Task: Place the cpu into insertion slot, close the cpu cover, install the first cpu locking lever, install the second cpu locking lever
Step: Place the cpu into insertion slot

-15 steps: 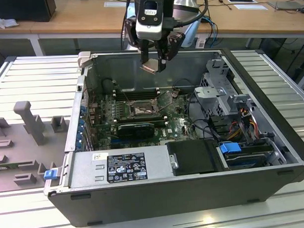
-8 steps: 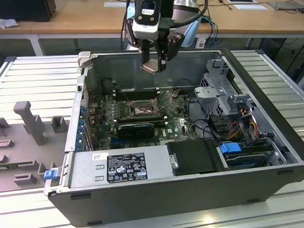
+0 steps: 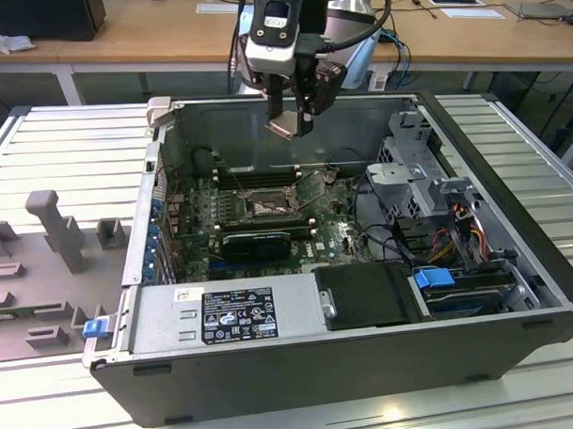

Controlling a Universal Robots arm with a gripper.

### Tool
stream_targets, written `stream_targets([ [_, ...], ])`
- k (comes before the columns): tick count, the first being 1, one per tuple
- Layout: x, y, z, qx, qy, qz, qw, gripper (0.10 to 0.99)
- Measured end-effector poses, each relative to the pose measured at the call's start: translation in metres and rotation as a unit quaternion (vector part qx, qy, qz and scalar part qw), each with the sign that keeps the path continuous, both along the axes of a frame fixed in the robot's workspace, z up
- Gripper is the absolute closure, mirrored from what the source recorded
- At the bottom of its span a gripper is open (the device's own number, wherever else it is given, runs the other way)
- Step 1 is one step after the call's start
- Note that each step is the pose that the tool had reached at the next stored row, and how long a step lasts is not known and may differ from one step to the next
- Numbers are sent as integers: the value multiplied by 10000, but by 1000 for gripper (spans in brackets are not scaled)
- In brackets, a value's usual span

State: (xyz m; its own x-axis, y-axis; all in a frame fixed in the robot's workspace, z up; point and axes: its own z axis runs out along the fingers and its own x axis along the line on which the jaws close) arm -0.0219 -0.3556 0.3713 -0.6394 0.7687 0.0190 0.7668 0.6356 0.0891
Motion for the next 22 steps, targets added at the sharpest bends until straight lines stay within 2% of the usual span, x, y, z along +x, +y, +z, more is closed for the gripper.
stream_targets([
  [10,0,0,0,0,0,-292,9996,557],
  [22,0,0,0,0,0,-636,9980,557],
])
